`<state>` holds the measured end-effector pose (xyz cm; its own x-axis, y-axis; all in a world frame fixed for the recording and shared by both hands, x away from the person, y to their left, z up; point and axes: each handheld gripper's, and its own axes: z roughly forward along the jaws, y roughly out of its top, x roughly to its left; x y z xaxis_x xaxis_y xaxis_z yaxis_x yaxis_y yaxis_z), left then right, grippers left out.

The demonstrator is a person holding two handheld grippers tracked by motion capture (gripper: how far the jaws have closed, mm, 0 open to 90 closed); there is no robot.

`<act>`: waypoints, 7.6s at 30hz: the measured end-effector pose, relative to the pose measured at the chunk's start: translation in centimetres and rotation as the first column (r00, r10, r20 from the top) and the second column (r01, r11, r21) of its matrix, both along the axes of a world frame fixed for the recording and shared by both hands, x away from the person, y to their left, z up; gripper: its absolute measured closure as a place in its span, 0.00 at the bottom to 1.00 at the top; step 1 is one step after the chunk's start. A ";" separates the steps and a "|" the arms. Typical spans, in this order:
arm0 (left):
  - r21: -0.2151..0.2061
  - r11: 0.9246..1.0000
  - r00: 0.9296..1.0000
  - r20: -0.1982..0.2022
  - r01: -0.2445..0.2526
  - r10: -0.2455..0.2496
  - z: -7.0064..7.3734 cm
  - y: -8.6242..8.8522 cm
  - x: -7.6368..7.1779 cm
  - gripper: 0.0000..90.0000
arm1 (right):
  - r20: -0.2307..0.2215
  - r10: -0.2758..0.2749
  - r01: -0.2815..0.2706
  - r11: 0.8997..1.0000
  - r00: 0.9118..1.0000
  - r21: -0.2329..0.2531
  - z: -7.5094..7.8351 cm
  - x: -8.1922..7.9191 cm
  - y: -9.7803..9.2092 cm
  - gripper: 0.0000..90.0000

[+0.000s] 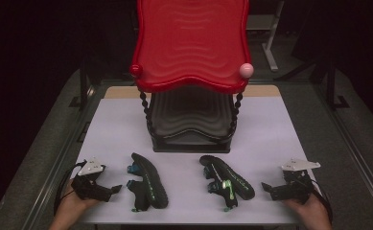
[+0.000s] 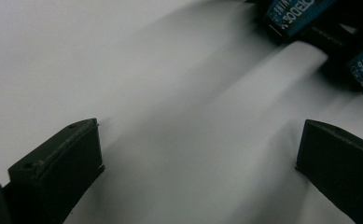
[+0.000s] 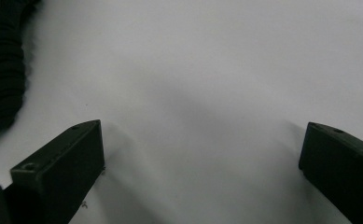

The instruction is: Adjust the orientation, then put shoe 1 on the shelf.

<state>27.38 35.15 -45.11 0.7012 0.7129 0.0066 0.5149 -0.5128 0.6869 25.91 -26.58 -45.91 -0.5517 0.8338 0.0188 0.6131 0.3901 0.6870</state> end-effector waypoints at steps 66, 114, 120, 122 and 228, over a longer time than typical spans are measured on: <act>-0.223 0.921 0.946 0.016 0.319 -0.324 3.0 -2.9 -3.3 1.00 | 0.003 0.001 -0.001 1.000 1.000 -0.001 0.0 0.0 0.0 0.00; -0.296 0.886 0.933 0.068 0.357 -0.354 4.2 -7.4 -1.0 0.78 | 0.004 0.000 0.000 1.000 1.000 0.000 0.0 0.0 0.0 0.00; -0.342 0.855 0.920 0.103 0.390 -0.378 5.8 -9.9 -0.3 0.67 | 0.005 0.001 -0.001 1.000 1.000 0.000 0.0 0.0 0.0 0.00; -0.361 0.836 0.909 0.109 0.414 -0.403 6.2 -10.9 -0.2 0.65 | 0.005 0.001 -0.001 1.000 1.000 0.000 0.0 0.0 0.0 0.00; -0.330 0.794 0.850 0.057 0.510 -0.523 3.1 -14.7 3.8 0.61 | 0.005 0.001 -0.001 1.000 1.000 0.001 0.0 0.0 0.0 0.00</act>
